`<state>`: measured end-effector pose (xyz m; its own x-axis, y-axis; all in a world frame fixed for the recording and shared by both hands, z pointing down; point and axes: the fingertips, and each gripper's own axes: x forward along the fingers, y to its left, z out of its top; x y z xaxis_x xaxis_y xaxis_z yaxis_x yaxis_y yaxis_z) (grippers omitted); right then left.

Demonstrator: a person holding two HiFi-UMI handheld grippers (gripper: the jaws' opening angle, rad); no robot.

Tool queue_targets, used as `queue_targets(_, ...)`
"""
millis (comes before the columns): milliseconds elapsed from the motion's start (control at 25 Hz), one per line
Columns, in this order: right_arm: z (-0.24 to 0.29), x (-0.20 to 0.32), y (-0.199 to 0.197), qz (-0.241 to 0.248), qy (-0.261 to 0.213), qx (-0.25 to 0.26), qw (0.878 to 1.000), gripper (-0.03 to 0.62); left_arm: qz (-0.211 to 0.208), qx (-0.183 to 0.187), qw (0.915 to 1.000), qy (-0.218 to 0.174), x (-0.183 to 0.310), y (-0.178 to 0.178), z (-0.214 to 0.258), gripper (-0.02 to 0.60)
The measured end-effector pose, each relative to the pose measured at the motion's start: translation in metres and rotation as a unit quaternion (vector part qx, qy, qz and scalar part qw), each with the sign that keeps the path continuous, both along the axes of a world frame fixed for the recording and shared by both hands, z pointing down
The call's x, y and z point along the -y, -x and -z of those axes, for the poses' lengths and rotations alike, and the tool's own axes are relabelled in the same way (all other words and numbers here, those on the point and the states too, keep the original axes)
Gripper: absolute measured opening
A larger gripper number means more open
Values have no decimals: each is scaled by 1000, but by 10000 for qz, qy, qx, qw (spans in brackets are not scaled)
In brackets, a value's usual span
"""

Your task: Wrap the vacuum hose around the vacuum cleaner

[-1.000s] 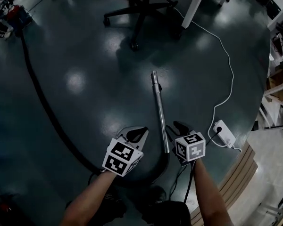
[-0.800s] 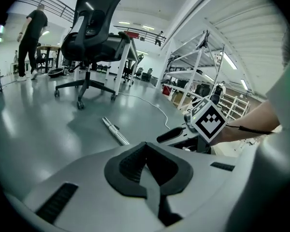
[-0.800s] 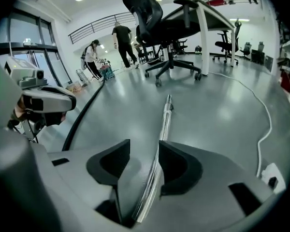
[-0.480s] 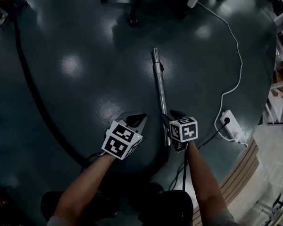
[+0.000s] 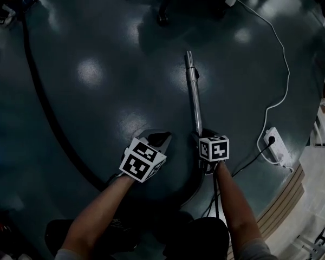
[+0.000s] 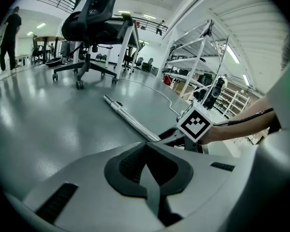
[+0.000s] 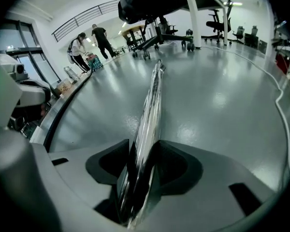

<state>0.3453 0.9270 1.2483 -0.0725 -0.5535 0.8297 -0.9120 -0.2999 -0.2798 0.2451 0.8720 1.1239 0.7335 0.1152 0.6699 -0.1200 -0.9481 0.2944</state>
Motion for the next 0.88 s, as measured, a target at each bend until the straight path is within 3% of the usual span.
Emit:
queue_targets(200, 1, 2, -1, -201, -136, -11, 9997, 181, -142, 83, 9999, -43, 1, 2, -5, 6)
queue_targets(480, -1, 2, -4, -428, 18, 98, 9990, 175, -426, 281, 9987, -97, -6, 0, -8, 6)
queue_targets(880, 54, 4, -13, -457, -303, 93, 9985, 173, -1079, 314, 9909, -744, 14, -9, 22, 6)
